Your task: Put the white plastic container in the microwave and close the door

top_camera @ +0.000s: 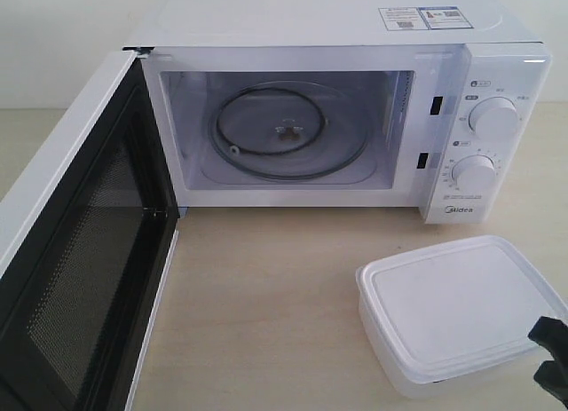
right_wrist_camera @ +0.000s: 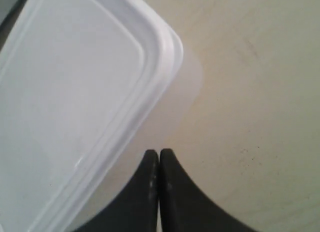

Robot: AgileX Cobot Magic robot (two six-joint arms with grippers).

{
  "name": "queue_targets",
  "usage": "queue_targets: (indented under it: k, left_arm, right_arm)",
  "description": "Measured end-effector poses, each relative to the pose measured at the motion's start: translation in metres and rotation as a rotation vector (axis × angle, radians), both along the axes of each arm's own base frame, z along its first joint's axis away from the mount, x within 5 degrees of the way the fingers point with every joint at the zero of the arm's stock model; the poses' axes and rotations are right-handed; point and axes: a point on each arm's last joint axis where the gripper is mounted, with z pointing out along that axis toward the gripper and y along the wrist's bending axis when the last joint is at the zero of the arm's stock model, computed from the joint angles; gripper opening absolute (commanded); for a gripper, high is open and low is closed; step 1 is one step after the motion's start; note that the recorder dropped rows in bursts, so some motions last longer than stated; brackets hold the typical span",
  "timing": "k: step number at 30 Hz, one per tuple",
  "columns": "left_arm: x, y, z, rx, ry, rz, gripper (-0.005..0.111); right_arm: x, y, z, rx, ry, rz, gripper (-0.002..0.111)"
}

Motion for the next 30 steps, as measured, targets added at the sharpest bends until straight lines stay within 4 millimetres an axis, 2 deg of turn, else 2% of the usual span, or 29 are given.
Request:
queue_targets:
  k: [7, 17, 20, 25, 30]
  left_arm:
    - [0.000, 0.000, 0.000, 0.000, 0.000, 0.000, 0.004]
    - [0.000, 0.000, 0.000, 0.000, 0.000, 0.000, 0.004]
    - [0.000, 0.000, 0.000, 0.000, 0.000, 0.000, 0.004]
    - [0.000, 0.000, 0.000, 0.000, 0.000, 0.000, 0.004]
    - [0.000, 0.000, 0.000, 0.000, 0.000, 0.000, 0.004]
  right_arm:
    - [0.010, -0.006, 0.005, -0.052, -0.106, -0.059, 0.000]
    - [0.020, -0.006, -0.010, -0.142, -0.019, -0.063, 0.000]
    - [0.031, -0.002, -0.004, -0.144, -0.051, -0.045, 0.000]
    - [0.060, 0.014, 0.021, -0.100, -0.124, 0.002, 0.000]
    - [0.058, 0.017, 0.021, -0.088, -0.076, 0.043, 0.000]
